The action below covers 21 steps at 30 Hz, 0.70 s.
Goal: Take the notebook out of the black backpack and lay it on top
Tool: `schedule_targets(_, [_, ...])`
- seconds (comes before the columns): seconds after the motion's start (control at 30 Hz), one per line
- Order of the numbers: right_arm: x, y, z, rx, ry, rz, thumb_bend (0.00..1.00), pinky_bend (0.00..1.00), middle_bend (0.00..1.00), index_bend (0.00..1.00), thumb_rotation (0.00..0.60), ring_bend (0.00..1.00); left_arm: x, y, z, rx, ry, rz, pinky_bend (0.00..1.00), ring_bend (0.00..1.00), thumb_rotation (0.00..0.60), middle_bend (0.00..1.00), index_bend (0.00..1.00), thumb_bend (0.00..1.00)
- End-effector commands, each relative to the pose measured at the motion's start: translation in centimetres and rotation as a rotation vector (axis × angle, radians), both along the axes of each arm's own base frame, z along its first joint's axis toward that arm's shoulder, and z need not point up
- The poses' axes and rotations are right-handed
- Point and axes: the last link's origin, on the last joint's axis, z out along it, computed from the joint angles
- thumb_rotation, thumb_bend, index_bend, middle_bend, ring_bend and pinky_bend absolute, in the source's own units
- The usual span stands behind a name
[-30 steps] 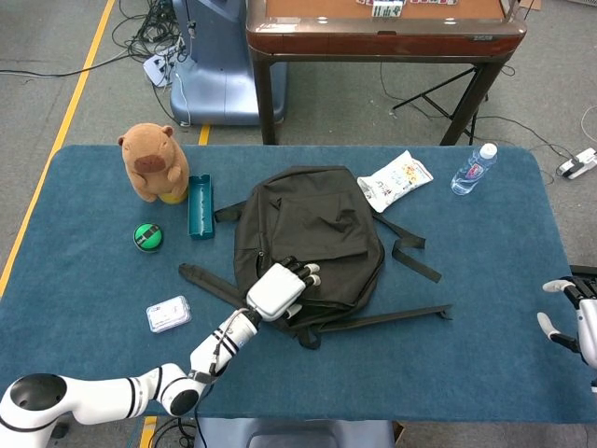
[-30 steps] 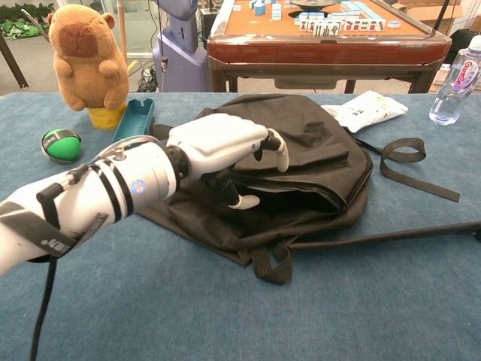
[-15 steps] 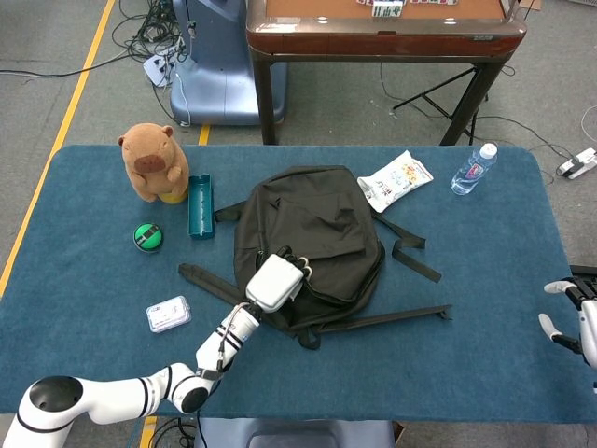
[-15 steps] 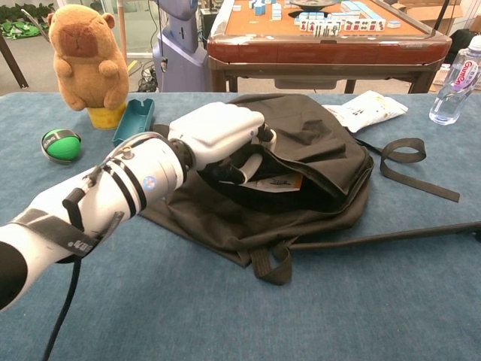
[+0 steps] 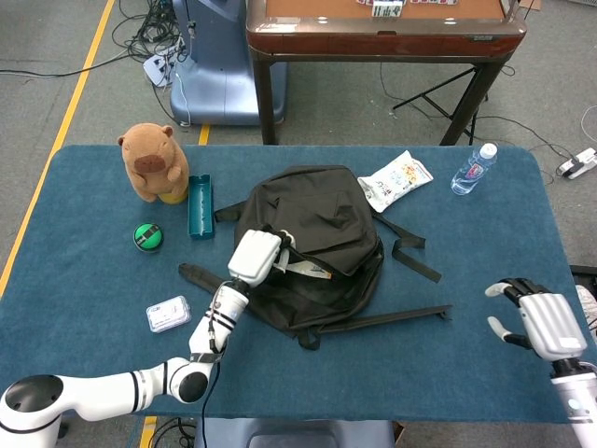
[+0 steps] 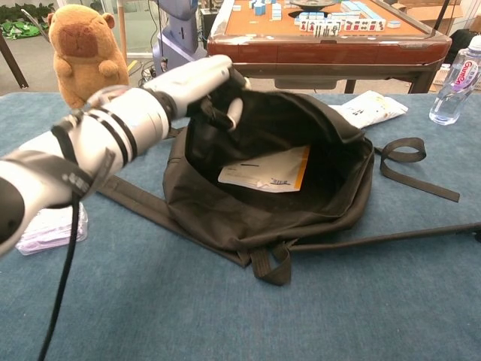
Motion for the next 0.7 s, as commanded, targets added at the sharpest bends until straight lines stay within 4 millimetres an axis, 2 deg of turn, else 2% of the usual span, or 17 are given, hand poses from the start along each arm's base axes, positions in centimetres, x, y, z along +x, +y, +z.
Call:
schedule_targets(0.03, [2.3,-1.6,-2.9,0.131,-0.045,0.080,0.26,0.41,0.37,0.38,0.600,0.28,0.0,0.3,1.1,-0.015,-0.053,0.048,0.28,0.52,0.600,0.50,0.78,0.70])
schedule_targets(0.27, [6.4,-5.2,-7.2,0.270,-0.056,0.214,0.29,0.41,0.38,0.38,0.600,0.28,-0.5,0.1,2.1,-0.047,-0.063,0.083,0.29,0.52,0.600,0.51,0.76,0.70])
schedule_targets(0.4, [8.2,-7.3,-9.6,0.276,-0.023,0.257,0.29,0.41,0.39,0.38,0.600,0.28,-0.9,0.4,2.2,-0.039,-0.044,0.106,0.29,0.52,0.600,0.51,0.76,0.70])
schedule_targets(0.47, [9.2,-8.0,-11.0,0.283,-0.059,0.260,0.29,0.41,0.39,0.38,0.600,0.28,-1.1,0.5,2.4,-0.031,-0.049,0.120,0.29,0.52,0.600,0.51,0.76,0.70])
schedule_targets(0.7, [11.1,-10.1,-14.8,0.336,-0.104,0.255,0.29,0.41,0.40,0.38,0.600,0.28,-1.6,0.9,3.1,-0.037,-0.063,0.168,0.29,0.52,0.600,0.51,0.74,0.70])
